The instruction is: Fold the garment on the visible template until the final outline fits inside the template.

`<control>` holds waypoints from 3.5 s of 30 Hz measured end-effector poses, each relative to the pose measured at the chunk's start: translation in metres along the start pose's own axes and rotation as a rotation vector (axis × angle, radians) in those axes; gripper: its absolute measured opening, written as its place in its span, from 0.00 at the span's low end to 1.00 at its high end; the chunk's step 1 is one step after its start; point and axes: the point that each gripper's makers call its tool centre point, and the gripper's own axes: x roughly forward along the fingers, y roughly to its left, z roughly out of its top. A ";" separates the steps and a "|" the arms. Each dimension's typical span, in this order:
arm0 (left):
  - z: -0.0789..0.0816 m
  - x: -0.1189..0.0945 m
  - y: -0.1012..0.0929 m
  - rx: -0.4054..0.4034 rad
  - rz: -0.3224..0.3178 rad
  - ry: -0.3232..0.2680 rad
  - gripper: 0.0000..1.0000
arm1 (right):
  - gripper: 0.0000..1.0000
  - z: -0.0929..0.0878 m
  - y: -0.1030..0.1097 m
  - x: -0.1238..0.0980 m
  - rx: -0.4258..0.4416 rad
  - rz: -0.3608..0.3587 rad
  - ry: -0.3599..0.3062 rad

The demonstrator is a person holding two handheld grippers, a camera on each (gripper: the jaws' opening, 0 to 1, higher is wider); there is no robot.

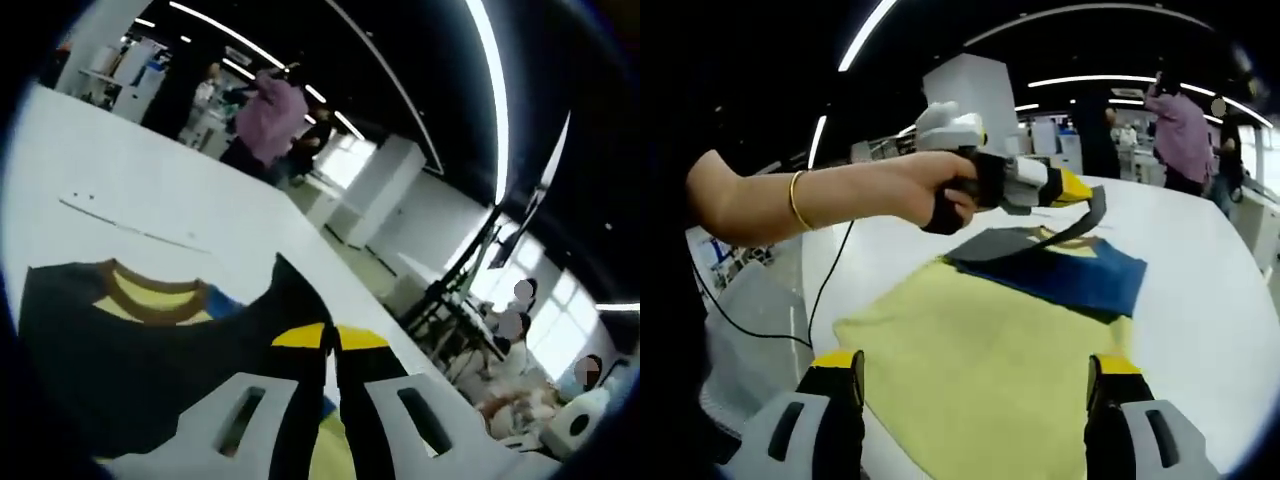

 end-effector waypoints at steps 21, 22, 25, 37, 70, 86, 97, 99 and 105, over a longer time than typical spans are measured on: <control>-0.062 0.029 0.002 0.066 -0.024 0.163 0.02 | 0.92 -0.004 -0.004 -0.004 0.018 -0.015 -0.009; -0.064 0.029 0.000 0.088 -0.039 0.166 0.04 | 0.92 -0.004 -0.004 -0.004 0.019 -0.015 -0.009; -0.063 0.027 -0.005 0.165 -0.053 0.166 0.18 | 0.92 -0.005 -0.005 -0.006 0.023 -0.018 -0.007; -0.044 -0.016 0.003 0.376 -0.091 0.169 0.65 | 0.95 -0.003 -0.010 -0.012 -0.019 -0.001 0.025; -0.081 -0.194 0.021 0.545 -0.097 0.326 0.98 | 0.94 -0.039 -0.002 -0.030 -0.171 0.113 0.261; -0.126 -0.269 0.035 0.620 -0.049 0.426 0.89 | 0.82 -0.071 -0.002 -0.040 -0.195 0.081 0.345; -0.159 -0.296 0.055 0.618 0.017 0.519 0.67 | 0.62 -0.093 -0.005 -0.044 -0.266 0.056 0.402; -0.162 -0.299 0.057 0.612 0.024 0.525 0.63 | 0.59 -0.095 -0.005 -0.043 -0.270 0.055 0.400; -0.173 -0.307 0.069 0.626 0.064 0.559 0.57 | 0.44 -0.106 -0.012 -0.042 -0.264 0.031 0.398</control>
